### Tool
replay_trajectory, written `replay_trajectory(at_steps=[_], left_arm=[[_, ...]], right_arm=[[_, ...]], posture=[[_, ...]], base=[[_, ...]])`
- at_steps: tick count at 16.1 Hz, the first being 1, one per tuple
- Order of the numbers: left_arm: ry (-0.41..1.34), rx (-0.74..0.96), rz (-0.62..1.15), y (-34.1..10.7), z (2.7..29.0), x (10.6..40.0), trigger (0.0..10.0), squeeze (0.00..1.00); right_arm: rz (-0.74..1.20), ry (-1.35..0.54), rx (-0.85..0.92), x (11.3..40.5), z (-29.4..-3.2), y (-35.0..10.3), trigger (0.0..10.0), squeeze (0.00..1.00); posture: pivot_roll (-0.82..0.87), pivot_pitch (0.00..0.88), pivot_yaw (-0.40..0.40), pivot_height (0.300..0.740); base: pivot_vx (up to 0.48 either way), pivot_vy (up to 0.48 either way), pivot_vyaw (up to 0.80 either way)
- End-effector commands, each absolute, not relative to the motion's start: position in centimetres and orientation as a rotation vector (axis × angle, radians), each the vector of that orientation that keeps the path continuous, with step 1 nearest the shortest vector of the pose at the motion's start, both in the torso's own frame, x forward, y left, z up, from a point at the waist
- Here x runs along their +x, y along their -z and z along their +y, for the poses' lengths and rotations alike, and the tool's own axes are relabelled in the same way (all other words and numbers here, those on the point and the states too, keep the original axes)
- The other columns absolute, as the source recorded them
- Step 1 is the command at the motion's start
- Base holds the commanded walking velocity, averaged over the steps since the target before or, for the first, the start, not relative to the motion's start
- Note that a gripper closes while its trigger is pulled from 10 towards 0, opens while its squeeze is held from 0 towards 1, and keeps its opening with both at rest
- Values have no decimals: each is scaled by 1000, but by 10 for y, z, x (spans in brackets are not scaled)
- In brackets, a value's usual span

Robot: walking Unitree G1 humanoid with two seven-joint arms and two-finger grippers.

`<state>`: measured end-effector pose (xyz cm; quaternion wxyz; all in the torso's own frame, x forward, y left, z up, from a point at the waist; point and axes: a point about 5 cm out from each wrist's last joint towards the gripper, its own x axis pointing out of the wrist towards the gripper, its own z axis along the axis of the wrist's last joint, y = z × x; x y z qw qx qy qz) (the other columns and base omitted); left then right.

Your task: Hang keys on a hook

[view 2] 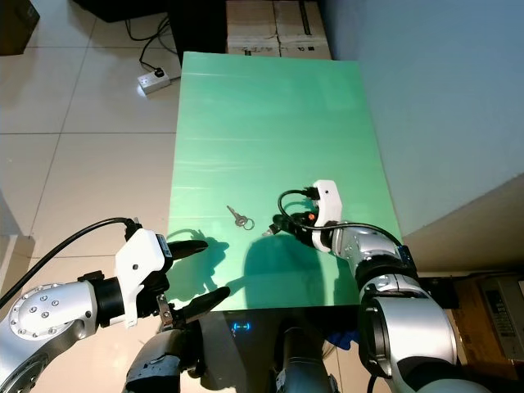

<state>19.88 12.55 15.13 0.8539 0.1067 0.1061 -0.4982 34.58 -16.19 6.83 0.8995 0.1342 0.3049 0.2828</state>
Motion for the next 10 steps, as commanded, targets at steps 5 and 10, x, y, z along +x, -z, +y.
replay_trajectory(at_steps=[5,10], left_arm=[[1060,224,229,-151,123,195,10000,0],[1060,224,227,-150,123,195,10000,0]], right_arm=[[721,-615,270,336,-164,-57,2588,0],[740,-593,233,333,-174,-54,10000,0]], posture=[[56,347,-49,740],[53,345,-46,740]], base=[[0,0,0],[0,0,0]])
